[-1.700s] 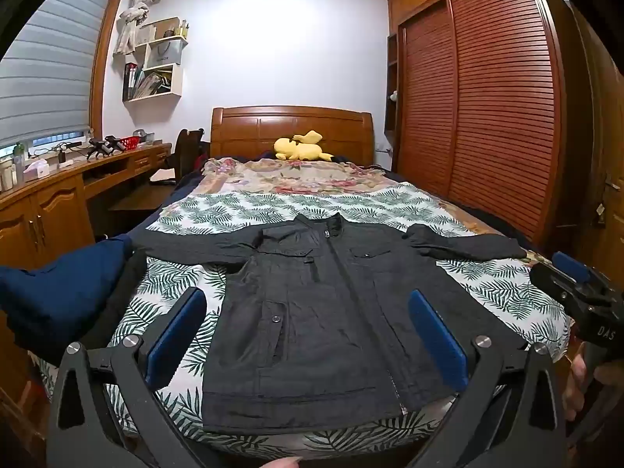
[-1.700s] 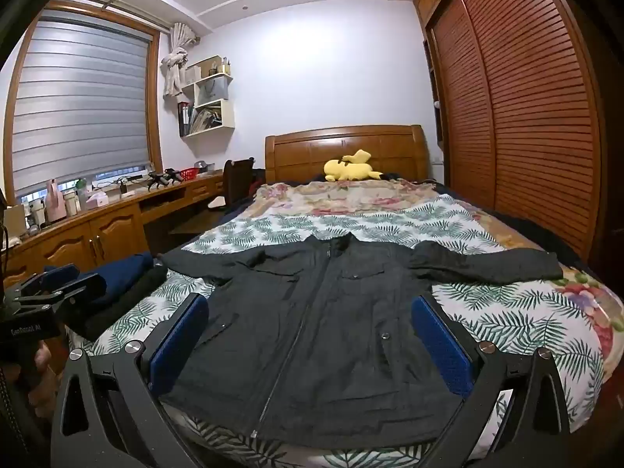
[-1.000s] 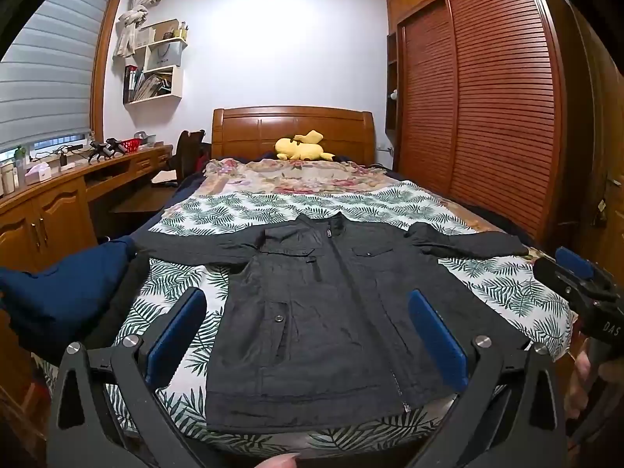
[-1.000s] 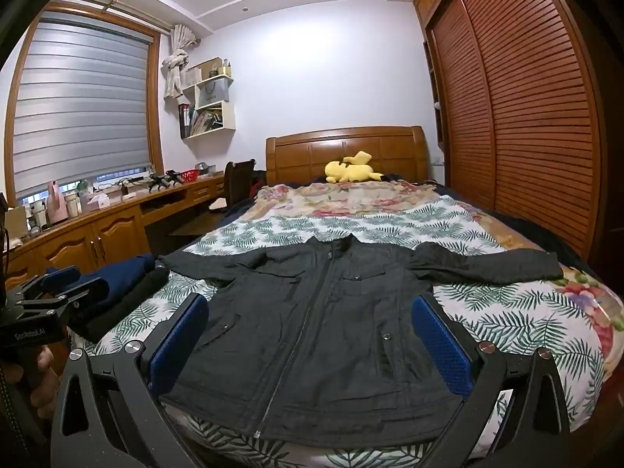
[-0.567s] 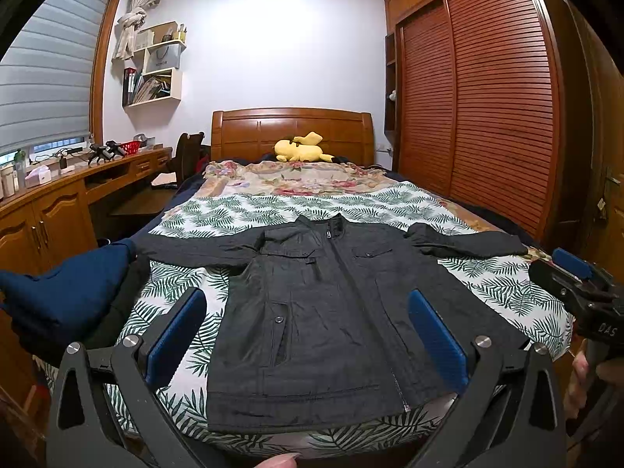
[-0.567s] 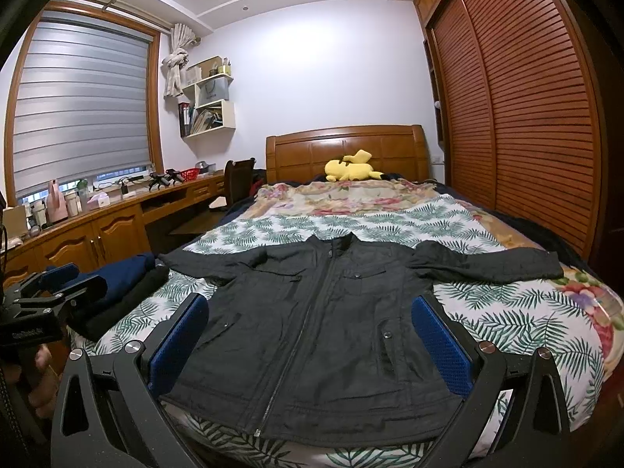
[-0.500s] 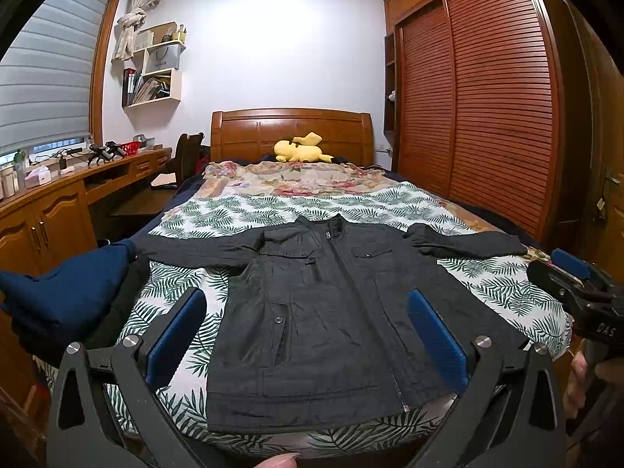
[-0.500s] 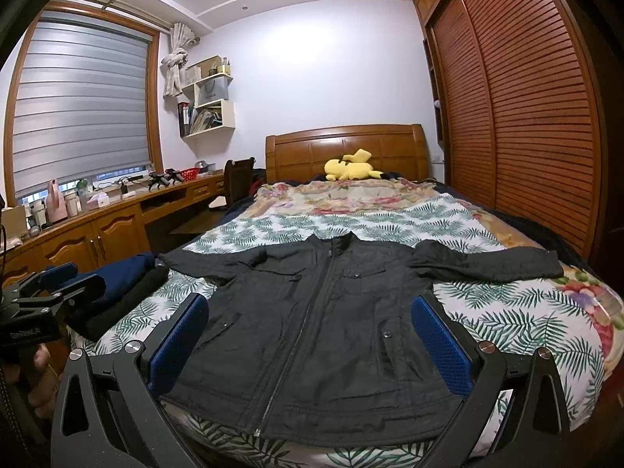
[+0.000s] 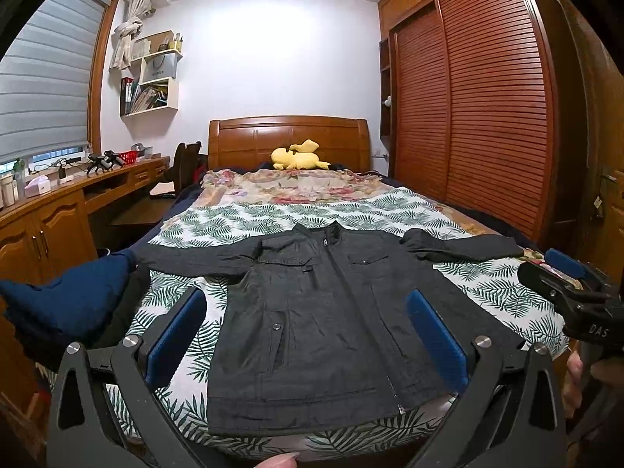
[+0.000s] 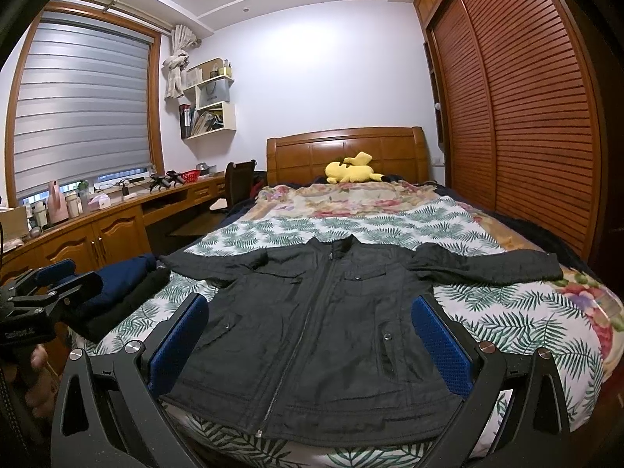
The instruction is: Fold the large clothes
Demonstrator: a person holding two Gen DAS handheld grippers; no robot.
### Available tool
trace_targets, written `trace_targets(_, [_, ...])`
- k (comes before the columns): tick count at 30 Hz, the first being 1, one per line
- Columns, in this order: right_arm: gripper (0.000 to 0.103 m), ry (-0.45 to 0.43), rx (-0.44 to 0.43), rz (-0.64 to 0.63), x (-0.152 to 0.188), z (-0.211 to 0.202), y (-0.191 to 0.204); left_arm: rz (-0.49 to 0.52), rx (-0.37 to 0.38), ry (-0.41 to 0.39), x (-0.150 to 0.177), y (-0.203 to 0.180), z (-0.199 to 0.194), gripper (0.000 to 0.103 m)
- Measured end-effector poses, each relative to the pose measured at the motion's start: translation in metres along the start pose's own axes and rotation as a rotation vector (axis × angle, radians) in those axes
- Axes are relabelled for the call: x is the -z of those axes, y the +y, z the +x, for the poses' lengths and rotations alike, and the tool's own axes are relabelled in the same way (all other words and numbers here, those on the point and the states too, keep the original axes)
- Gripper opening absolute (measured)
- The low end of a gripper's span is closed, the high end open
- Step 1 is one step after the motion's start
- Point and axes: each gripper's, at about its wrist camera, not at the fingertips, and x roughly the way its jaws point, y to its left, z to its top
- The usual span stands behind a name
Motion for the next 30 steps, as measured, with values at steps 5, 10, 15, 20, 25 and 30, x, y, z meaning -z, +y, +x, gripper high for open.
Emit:
trace_targets(5, [0.103,0.000,0.000,-0.001,0.0009,0.0000,-0.0004,0.002,0.004,-0.002,-0.0013,-0.0008,-0.0017,0.103])
trace_targets(10, [0.103,-0.001,0.000,-0.002,0.0011,-0.0003,-0.0004,0.004,0.004,-0.004,-0.0029,-0.0009,-0.0017,0.103])
trace_targets(15, [0.103,0.000,0.000,0.000,0.0011,0.0005,-0.0007,0.004,0.004,-0.004,-0.0026,-0.0005,-0.0021,0.103])
trace_targets(20, [0.103,0.002,-0.001,0.001,0.0005,0.0009,-0.0008,0.005,0.004,-0.004,-0.0029,0.0000,-0.0021,0.103])
trace_targets(25, [0.103,0.001,0.000,0.001,-0.0004,0.0005,-0.0010,0.005,0.004,-0.005,-0.0030,0.0002,-0.0025,0.103])
trace_targets(30, [0.103,0.001,-0.001,0.001,-0.0004,0.0008,-0.0012,0.005,0.004,-0.004,-0.0038,-0.0003,-0.0020,0.103])
